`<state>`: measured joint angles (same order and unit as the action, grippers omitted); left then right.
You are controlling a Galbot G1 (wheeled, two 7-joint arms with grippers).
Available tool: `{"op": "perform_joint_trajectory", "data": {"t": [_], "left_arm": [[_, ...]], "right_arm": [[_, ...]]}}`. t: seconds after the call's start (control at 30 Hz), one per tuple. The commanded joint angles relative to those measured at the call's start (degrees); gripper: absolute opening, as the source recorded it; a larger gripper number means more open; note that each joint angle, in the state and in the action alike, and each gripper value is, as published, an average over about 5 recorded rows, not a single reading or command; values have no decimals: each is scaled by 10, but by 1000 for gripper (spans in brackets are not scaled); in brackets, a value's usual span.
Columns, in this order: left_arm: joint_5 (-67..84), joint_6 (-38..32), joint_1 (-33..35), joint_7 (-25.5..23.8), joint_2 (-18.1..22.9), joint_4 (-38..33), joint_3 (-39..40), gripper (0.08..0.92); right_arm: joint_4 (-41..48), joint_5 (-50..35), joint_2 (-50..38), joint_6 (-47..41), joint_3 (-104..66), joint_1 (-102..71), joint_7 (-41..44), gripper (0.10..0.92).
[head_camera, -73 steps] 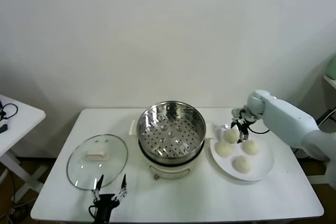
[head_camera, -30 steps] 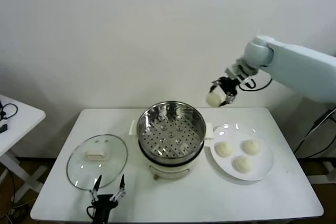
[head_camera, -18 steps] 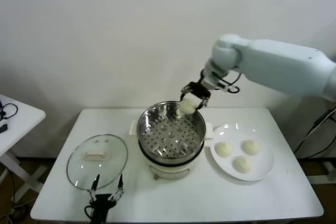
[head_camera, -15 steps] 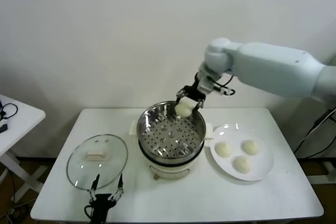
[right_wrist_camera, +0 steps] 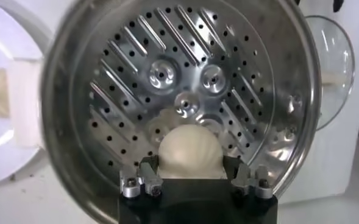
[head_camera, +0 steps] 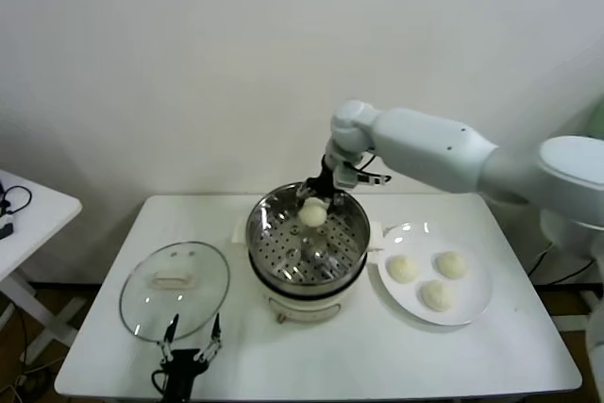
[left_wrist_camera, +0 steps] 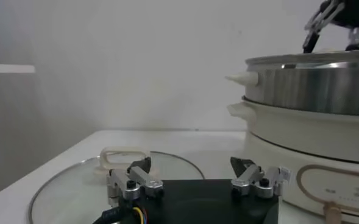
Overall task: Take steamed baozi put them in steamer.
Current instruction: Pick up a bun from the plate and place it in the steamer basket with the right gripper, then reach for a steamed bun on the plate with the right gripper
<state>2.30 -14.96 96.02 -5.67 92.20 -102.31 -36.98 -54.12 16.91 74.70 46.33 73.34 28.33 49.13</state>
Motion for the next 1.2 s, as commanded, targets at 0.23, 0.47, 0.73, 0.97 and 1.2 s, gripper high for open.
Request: {"op": "perform_joint_trajectory", "data": {"t": [0.23,0.47,0.73,0.97,1.2], "left_arm": [[4,0,-5,0,8,7,0,823],[6,-1,-8,0,7,9,-1,823],[4,1,-5,0,7,5,0,823],[0,2,-1,0,5,1,3,823],[-12,-5,5,-2,3,-4,5,823]], "right_arm": [[99,55,53,37,-27,-39,-10,696],[102,51,56,37,-22,-43,0,738],[70,-62,33,36,15,1,18,822],[7,-392,-50,-87,198,179,83,823],[-84,-534,-171,-355,374,287,76,823]]}}
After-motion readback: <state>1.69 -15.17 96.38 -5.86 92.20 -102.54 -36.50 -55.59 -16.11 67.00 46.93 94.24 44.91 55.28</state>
